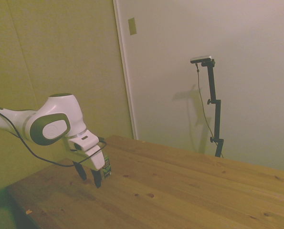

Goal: Knock down the bottle

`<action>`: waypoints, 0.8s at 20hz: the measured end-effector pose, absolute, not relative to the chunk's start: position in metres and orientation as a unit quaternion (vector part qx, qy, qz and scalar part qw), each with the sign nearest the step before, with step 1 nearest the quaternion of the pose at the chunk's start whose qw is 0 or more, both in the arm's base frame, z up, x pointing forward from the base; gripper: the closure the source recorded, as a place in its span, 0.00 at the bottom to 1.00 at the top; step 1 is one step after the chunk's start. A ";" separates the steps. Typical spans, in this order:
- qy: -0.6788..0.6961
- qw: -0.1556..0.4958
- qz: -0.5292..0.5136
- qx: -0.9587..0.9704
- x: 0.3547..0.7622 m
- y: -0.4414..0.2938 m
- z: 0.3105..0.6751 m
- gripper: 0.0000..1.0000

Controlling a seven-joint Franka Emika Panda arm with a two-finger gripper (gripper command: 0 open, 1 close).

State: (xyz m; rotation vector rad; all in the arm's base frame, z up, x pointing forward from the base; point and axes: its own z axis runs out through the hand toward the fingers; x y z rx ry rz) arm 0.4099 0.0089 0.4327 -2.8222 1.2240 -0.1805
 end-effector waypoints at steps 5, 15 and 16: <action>0.392 0.025 -0.060 -0.918 0.412 0.035 0.443 1.00; 0.417 0.037 -0.074 -0.905 0.437 0.116 0.493 1.00; 0.418 0.038 -0.074 -0.905 0.441 0.121 0.493 1.00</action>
